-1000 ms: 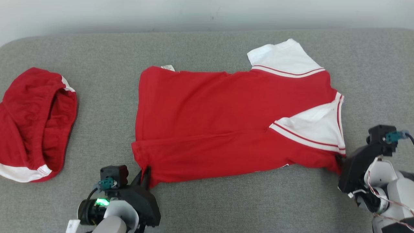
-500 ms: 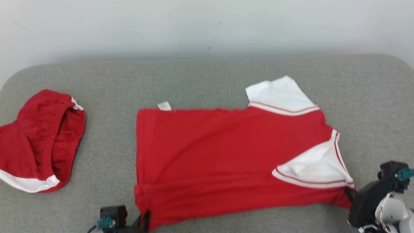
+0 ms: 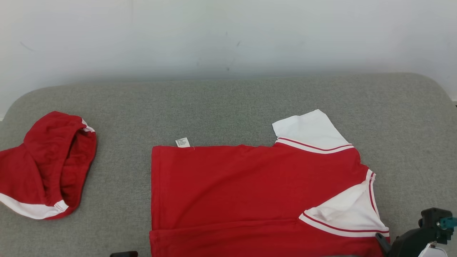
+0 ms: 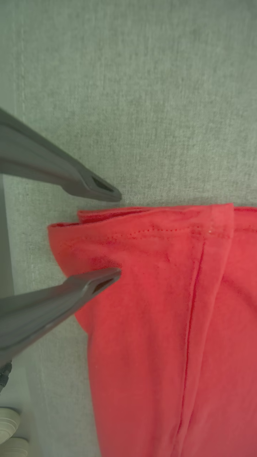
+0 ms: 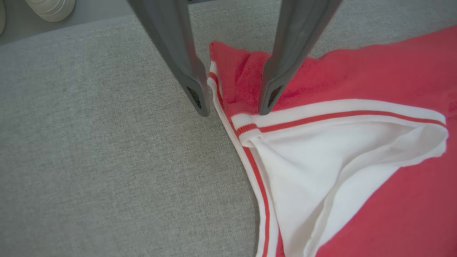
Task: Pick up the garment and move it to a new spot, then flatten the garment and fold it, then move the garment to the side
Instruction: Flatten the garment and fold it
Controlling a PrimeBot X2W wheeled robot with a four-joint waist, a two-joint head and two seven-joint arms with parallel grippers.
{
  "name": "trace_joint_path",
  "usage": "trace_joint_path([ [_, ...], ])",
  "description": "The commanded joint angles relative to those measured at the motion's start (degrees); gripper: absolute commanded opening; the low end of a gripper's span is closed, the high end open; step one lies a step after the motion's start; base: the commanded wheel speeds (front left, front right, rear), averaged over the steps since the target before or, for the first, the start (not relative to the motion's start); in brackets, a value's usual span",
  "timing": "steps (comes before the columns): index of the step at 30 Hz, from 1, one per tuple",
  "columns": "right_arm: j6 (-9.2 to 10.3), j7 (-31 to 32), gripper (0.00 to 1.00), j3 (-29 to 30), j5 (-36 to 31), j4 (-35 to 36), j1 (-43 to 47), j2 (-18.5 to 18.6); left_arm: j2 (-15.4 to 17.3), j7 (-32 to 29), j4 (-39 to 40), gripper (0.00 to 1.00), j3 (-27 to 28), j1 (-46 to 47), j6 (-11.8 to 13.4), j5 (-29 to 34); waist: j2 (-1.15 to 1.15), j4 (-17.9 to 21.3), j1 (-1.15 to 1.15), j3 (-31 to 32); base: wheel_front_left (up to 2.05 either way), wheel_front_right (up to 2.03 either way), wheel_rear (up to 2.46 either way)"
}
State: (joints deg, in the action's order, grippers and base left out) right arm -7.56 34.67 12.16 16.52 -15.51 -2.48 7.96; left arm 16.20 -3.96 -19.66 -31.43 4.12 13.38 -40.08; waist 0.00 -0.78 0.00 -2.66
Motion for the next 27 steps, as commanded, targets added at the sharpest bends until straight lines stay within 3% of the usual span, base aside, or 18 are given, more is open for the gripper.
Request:
trace_joint_path([
  [1, 0.12, -0.4, 1.0, 0.2, -0.4, 0.3, -0.4, -0.1, 0.7, 0.3, -0.2, 1.0, 0.5, -0.6, 0.5, -0.8, 0.0, 0.0, 0.0, 0.0, 0.0, 0.0, 0.0],
  [8, 0.12, -2.2, 1.0, -0.3, -0.8, 1.6, -6.6, 1.9, 2.7, 2.3, 3.1, 1.0, 2.8, 2.9, 1.2, 0.3, 0.0, -0.1, 0.0, -0.8, 0.0, 0.0, 0.0],
  [13, 0.12, -1.0, 1.0, -2.0, -0.2, 0.6, -15.6, 3.3, 4.3, 1.5, 3.2, 1.0, 4.0, 9.3, 0.3, 1.0, 0.0, 0.2, 0.0, -3.3, 0.0, 0.0, 0.0],
  [27, 0.11, -4.5, 1.0, -7.5, -3.4, -18.5, -40.5, 5.1, 2.1, -2.4, -8.9, 1.0, 1.0, 31.8, -5.0, 4.3, 0.0, -1.0, 0.0, -13.8, 0.0, 0.0, 0.0],
])
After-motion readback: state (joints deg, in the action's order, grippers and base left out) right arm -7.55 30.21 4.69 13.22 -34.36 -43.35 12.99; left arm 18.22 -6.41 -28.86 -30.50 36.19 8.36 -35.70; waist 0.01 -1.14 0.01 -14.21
